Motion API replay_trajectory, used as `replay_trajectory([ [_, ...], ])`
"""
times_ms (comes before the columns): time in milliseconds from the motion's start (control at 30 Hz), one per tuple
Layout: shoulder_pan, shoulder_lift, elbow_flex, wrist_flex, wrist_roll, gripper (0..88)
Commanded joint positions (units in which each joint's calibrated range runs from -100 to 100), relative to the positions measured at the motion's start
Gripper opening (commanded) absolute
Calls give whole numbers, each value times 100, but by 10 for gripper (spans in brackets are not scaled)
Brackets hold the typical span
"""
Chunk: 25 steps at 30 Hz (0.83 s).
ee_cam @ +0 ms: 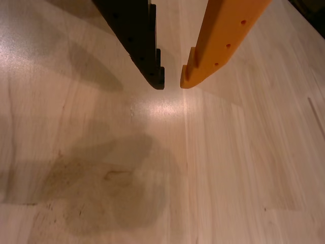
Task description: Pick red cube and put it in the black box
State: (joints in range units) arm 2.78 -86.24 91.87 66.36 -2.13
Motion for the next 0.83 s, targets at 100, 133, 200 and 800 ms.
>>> replay_trajectory([
  [100,-2,-499,25,252,12,46],
  [133,-2,-499,25,252,24,46],
  [200,-2,-507,25,252,24,46],
  [800,-2,-582,62,252,31,46],
])
